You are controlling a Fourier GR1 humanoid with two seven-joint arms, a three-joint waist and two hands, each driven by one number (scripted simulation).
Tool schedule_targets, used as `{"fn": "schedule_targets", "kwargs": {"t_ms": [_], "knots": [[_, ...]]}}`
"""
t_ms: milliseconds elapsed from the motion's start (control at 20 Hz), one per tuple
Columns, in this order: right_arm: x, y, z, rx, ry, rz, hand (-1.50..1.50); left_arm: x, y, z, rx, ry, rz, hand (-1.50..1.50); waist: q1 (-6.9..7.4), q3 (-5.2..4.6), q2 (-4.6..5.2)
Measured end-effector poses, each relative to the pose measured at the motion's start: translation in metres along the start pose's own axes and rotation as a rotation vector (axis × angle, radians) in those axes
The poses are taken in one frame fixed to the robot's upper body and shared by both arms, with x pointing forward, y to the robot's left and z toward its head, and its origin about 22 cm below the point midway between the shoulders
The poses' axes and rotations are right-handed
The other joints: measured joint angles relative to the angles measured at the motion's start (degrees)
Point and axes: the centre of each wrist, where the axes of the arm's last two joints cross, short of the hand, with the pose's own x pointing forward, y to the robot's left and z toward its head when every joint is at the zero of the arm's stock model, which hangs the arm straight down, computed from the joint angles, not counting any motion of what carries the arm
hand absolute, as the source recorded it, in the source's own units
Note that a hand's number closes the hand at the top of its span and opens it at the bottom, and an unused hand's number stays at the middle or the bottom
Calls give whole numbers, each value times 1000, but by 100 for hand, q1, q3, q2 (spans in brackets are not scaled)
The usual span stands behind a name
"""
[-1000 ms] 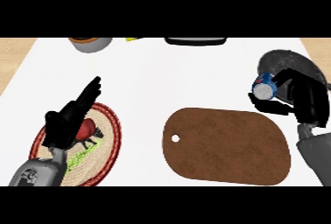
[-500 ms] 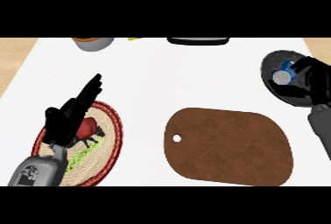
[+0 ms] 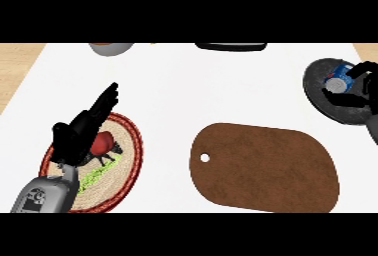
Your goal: Pick the can from the cutting board and place it in the pan
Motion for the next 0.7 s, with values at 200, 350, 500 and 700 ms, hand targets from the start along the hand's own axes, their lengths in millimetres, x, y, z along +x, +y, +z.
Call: {"fn": "schedule_targets", "kwargs": {"t_ms": [200, 350, 500, 700], "knots": [[-15, -9, -1, 46, 112, 27, -150, 6, -4, -4, -15, -12, -3, 0, 77, -1, 44], [-23, -8, 3, 138, 200, 45, -150, 7, -11, -6, -32, -23, -3, 0, 153, 7, 83], [-25, -13, 1, 183, 236, 12, -150, 8, -9, -7, -34, -30, -6, 0, 196, 18, 104], [-22, -15, -3, 175, 243, -92, -150, 7, -8, -7, -42, -32, -5, 0, 221, 33, 131]]}}
